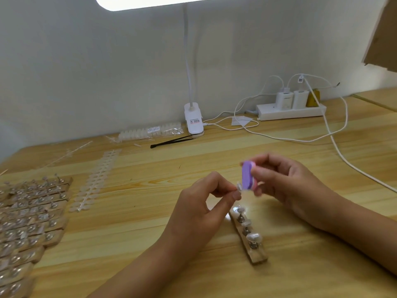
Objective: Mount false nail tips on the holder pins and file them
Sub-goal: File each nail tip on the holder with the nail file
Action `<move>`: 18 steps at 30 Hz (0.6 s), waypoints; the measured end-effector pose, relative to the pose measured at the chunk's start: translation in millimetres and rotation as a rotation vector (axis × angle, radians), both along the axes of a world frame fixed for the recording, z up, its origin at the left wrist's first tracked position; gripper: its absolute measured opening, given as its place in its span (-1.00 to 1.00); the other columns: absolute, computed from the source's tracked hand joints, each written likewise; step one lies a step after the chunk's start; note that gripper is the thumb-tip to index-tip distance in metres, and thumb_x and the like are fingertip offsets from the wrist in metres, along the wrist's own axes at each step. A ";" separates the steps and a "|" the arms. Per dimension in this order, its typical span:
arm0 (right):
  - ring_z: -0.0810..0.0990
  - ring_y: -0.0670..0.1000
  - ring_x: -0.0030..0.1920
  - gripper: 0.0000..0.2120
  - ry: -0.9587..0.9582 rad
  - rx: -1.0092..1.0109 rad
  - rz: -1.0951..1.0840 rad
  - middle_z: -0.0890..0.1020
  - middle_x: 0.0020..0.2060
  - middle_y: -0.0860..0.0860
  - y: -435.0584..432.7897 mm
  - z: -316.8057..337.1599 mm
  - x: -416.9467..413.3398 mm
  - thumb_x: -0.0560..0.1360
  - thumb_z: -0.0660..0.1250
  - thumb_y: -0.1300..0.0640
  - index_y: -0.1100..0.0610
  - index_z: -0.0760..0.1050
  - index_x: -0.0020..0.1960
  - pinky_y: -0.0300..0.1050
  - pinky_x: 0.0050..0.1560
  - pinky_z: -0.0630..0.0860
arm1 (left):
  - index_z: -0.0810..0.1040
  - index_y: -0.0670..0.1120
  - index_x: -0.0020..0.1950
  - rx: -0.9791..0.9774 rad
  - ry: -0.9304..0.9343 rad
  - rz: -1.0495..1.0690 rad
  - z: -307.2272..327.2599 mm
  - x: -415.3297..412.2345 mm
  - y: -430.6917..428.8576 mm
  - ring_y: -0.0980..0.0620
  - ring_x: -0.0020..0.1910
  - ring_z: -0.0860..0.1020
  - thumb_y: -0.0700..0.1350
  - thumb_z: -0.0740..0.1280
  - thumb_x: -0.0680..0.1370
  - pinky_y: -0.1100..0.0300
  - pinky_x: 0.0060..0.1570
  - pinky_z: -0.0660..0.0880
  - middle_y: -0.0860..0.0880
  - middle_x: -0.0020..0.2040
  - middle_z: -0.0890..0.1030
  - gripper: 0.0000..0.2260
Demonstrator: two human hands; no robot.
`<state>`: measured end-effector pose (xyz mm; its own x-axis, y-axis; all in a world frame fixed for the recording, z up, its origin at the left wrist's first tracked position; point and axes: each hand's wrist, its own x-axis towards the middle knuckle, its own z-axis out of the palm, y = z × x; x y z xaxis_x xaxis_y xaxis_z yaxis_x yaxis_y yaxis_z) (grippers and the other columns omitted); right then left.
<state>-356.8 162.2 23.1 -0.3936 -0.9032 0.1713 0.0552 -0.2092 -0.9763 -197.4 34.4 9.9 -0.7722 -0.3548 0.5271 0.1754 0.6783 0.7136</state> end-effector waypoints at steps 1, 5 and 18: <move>0.64 -0.07 -0.21 -0.76 -0.039 -0.019 -0.078 0.68 -0.21 0.03 -1.8 -0.2 -2.8 0.40 0.51 0.06 0.10 0.63 0.04 -0.27 -0.20 0.57 | 0.58 -0.02 -0.09 0.001 -0.008 -0.007 -0.2 0.1 0.1 0.02 -0.08 0.64 -0.16 0.41 0.53 0.14 0.00 0.54 0.08 -0.17 0.67 -0.94; 0.58 -0.08 -0.30 -0.81 -0.070 0.016 0.004 0.63 -0.25 0.07 1.0 0.4 -6.8 0.39 0.51 0.07 0.08 0.65 -0.02 -0.26 -0.28 0.55 | 0.57 0.02 -0.10 0.025 0.002 -0.012 1.0 -0.2 0.3 0.03 -0.10 0.64 -0.14 0.40 0.51 0.09 -0.01 0.54 0.10 -0.17 0.67 -0.94; 0.59 -0.07 -0.25 -0.73 -0.042 0.025 0.059 0.63 -0.20 0.09 -6.3 -2.6 -0.8 0.40 0.51 0.01 0.09 0.66 0.05 -0.26 -0.19 0.55 | 0.56 0.01 -0.14 0.100 0.005 -0.038 0.8 -1.7 -1.9 0.04 -0.13 0.64 -0.15 0.40 0.52 0.28 -0.05 0.51 0.08 -0.20 0.67 -0.92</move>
